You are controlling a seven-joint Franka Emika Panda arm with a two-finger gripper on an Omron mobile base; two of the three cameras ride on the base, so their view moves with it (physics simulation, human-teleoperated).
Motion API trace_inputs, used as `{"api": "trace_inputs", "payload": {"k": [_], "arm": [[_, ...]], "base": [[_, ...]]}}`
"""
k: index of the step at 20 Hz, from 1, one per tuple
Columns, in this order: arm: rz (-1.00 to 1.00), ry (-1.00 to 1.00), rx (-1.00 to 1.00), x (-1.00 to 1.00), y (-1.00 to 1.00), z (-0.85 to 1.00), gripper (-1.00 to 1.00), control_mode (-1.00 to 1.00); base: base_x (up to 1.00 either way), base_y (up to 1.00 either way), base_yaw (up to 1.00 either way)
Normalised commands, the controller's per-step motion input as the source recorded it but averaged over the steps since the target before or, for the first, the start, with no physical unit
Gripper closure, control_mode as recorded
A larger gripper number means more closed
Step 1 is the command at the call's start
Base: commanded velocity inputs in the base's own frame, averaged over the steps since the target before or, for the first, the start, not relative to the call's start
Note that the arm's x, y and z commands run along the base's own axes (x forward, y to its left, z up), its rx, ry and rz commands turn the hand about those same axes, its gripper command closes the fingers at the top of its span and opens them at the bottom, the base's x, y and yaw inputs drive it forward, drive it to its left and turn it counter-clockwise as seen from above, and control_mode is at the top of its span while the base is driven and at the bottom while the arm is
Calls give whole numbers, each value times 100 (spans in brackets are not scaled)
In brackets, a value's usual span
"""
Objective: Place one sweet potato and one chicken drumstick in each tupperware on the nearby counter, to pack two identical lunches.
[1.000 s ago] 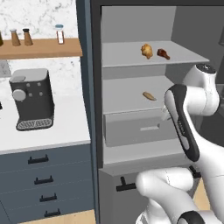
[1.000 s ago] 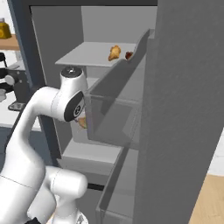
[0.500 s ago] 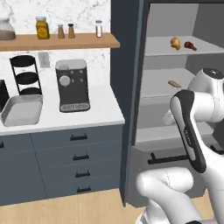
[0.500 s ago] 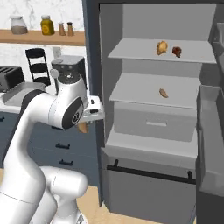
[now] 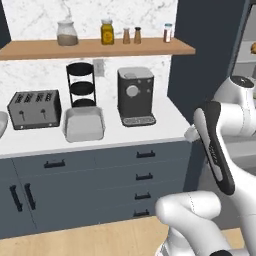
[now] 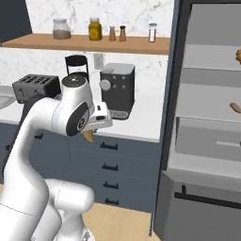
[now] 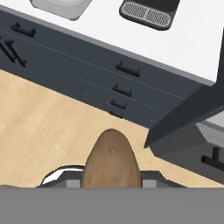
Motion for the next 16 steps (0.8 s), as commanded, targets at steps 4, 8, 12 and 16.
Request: {"api": "trace_inputs", "payload": {"k": [4,8,12,16], "arm": [[0,0,0,0,0,0,100,100],[0,0,0,0,0,0,100,100],[0,0,0,0,0,0,100,100],[0,0,0,0,0,0,100,100]], "base": [[68,100,-1],[61,88,-7],[58,42,-3],[69,11,0]]}}
